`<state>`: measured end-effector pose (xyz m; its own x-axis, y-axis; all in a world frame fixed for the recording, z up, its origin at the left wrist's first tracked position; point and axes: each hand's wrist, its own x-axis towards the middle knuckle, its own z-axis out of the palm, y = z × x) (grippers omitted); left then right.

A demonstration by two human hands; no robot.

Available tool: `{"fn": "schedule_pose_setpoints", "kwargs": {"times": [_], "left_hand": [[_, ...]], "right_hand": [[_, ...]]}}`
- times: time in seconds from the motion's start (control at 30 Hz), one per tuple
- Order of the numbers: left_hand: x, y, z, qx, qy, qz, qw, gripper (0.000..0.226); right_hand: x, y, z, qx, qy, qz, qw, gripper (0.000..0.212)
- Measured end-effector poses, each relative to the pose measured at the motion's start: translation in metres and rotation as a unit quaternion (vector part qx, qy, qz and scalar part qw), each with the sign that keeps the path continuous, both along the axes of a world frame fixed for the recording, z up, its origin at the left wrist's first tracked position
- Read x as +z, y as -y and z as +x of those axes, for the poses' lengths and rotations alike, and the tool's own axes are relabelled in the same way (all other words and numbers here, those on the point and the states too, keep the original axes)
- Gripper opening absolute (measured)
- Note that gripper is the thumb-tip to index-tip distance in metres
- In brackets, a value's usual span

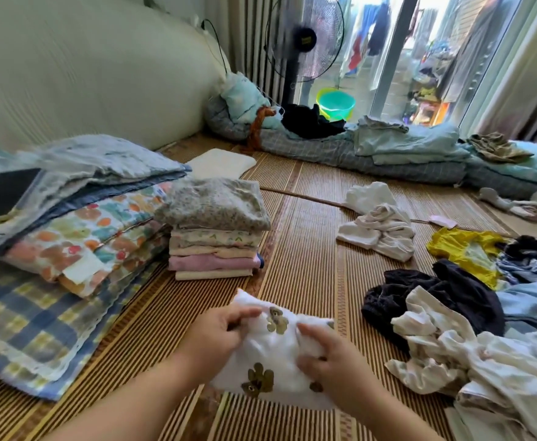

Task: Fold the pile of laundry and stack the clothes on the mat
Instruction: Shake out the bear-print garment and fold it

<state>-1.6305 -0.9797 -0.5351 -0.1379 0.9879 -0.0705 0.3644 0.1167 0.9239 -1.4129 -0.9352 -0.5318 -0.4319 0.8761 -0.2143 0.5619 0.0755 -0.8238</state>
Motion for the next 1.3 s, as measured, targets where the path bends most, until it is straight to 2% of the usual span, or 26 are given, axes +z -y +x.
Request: {"fn": "schedule_pose_setpoints", "kwargs": {"times": [0.07,0.13,0.17,0.23,0.3,0.37,0.4,0.47,0.53,0.6,0.7,0.77,0.83,0.9,1.0,1.07,1.13,1.2,1.3], "left_hand": [[0.031,-0.020,-0.031,-0.003,-0.019,0.063,0.998,0.033],[0.063,-0.046,-0.065,0.006,-0.076,0.103,0.992,0.041],[0.079,-0.061,-0.081,0.018,-0.126,0.114,0.985,0.047],[0.107,-0.094,-0.112,0.055,-0.213,0.129,0.967,0.055],[0.125,-0.127,-0.137,0.092,-0.237,0.140,0.957,0.059],[0.133,-0.162,-0.158,0.118,-0.253,0.120,0.953,0.062],[0.133,-0.177,-0.167,0.120,-0.264,0.100,0.952,0.064],[0.126,-0.203,-0.181,0.102,-0.275,0.056,0.954,0.071],[0.111,-0.225,-0.194,0.078,-0.301,-0.001,0.951,0.075],[0.091,-0.242,-0.202,0.064,-0.384,-0.066,0.919,0.067],[0.064,-0.261,-0.208,-0.008,-0.559,-0.178,0.810,0.053],[0.057,-0.268,-0.209,-0.031,-0.608,-0.185,0.771,0.054],[0.058,-0.267,-0.208,-0.019,-0.603,-0.151,0.783,0.054],[0.063,-0.261,-0.206,0.024,-0.572,-0.126,0.810,0.056],[0.075,-0.240,-0.192,0.078,-0.523,-0.105,0.842,0.075],[0.084,-0.221,-0.164,0.085,-0.502,-0.054,0.859,0.079],[0.086,-0.197,-0.127,0.056,-0.488,0.004,0.871,0.080],[0.076,-0.172,-0.079,-0.001,-0.470,0.055,0.881,0.070],[0.045,-0.141,0.008,-0.122,-0.446,0.069,0.884,0.060]], "right_hand": [[0.034,-0.031,-0.027,0.002,-0.022,0.054,0.998,0.058],[0.069,-0.070,-0.059,0.015,-0.016,0.142,0.990,0.063],[0.084,-0.089,-0.077,0.020,-0.011,0.178,0.984,0.061],[0.111,-0.126,-0.116,0.001,-0.029,0.183,0.983,0.055],[0.132,-0.153,-0.156,-0.022,-0.033,0.198,0.979,0.043],[0.136,-0.182,-0.188,0.010,0.062,0.270,0.961,0.037],[0.135,-0.199,-0.200,-0.014,0.036,0.258,0.965,0.042],[0.128,-0.228,-0.220,-0.018,0.096,0.289,0.952,0.053],[0.110,-0.253,-0.234,-0.014,0.138,0.292,0.946,0.054],[0.089,-0.269,-0.240,0.003,0.178,0.293,0.939,0.048],[0.058,-0.283,-0.248,0.049,0.260,0.292,0.919,0.037],[0.049,-0.287,-0.249,0.072,0.320,0.300,0.896,0.040],[0.049,-0.286,-0.245,0.062,0.308,0.325,0.892,0.041],[0.053,-0.278,-0.233,0.032,0.267,0.354,0.896,0.046],[0.060,-0.246,-0.198,0.019,0.189,0.383,0.904,0.053],[0.060,-0.211,-0.157,0.019,0.155,0.378,0.913,0.052],[0.051,-0.168,-0.105,0.008,0.151,0.360,0.921,0.052],[0.037,-0.121,-0.044,-0.014,0.171,0.314,0.934,0.053],[0.011,-0.052,0.041,-0.078,0.215,0.213,0.950,0.054]]}}
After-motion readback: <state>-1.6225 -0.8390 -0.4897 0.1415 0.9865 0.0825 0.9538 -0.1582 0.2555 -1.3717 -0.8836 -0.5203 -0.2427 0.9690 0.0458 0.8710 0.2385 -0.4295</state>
